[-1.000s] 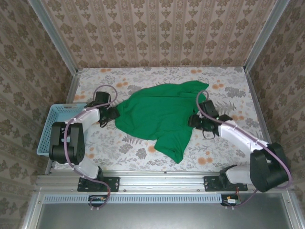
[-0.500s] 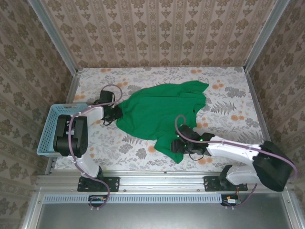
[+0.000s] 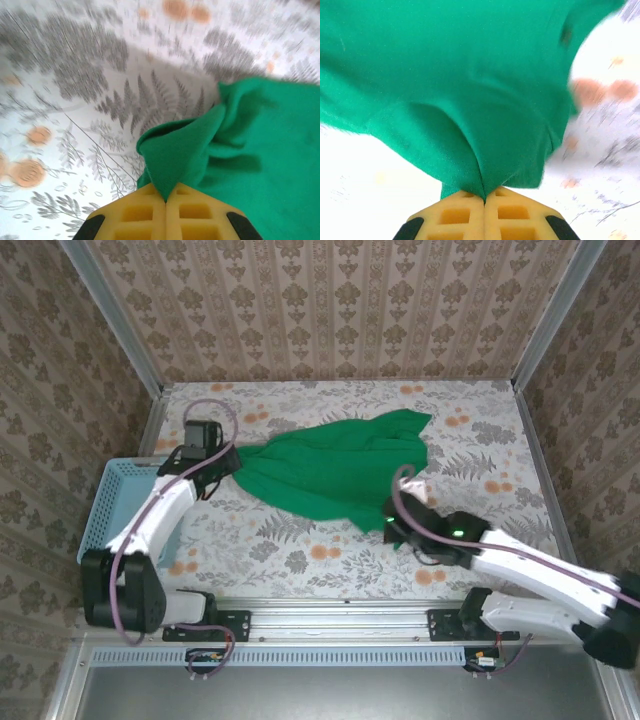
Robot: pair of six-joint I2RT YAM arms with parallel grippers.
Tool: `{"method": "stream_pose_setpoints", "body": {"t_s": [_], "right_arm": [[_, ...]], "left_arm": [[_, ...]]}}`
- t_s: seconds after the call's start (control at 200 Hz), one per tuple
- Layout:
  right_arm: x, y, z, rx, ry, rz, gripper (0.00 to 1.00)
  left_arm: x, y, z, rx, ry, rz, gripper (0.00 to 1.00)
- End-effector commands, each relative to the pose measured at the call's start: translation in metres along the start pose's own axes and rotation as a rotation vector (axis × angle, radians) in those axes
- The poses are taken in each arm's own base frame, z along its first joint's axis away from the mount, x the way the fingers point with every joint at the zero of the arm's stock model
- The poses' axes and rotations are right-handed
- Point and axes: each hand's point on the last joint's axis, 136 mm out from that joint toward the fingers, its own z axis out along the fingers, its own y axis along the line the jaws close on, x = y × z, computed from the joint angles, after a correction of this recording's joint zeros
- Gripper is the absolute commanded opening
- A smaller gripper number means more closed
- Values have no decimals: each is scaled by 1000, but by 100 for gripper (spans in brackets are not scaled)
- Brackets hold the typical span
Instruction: Fold the inside-out t-shirt
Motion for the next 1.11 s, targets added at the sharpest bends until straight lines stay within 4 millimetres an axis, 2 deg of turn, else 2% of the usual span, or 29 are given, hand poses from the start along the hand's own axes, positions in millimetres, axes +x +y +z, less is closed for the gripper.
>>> {"method": "stream_pose_setpoints", "body": {"t_s": [0.0, 0.18, 0.295, 0.385, 0.48, 0.55, 0.59, 0.64, 0.685, 0.78, 0.87, 0.935, 1.015, 1.1], "right_arm": [[-57, -47, -68, 114, -207, -38, 0], [-137, -60, -164, 124, -447, -52, 0], [-171, -61, -214, 78, -567, -44, 0], [-189, -55, -251, -14, -642, -36, 0], [-198, -47, -281, -129, -686, -45, 0], [-201, -44, -294, -174, -697, -49, 0], [-202, -45, -297, -173, -700, -46, 0], [-202, -49, -293, -140, -696, -45, 0], [-201, -53, -283, -82, -682, -48, 0], [-193, -58, -248, 50, -615, -74, 0], [-178, -59, -206, 164, -540, -105, 0], [-166, -62, -175, 223, -478, -111, 0], [-148, -68, -129, 245, -364, -78, 0], [-130, -75, -80, 211, -238, -7, 0]], "left_arm": [[-32, 2, -48, -42, -125, 43, 0], [-78, -34, -132, 103, -292, 64, 0], [-94, -63, -181, 230, -359, 100, 0], [-95, -82, -213, 342, -392, 133, 0], [-87, -98, -246, 459, -430, 160, 0], [-77, -105, -260, 541, -441, 158, 0], [-71, -109, -262, 579, -428, 150, 0], [-62, -112, -254, 609, -390, 139, 0], [-51, -114, -237, 616, -333, 137, 0], [-19, -105, -171, 513, -145, 120, 1], [16, -90, -102, 384, 68, 116, 3], [37, -81, -60, 305, 187, 123, 4], [53, -71, -18, 225, 272, 128, 9], [60, -64, 22, 160, 329, 133, 21]]}}
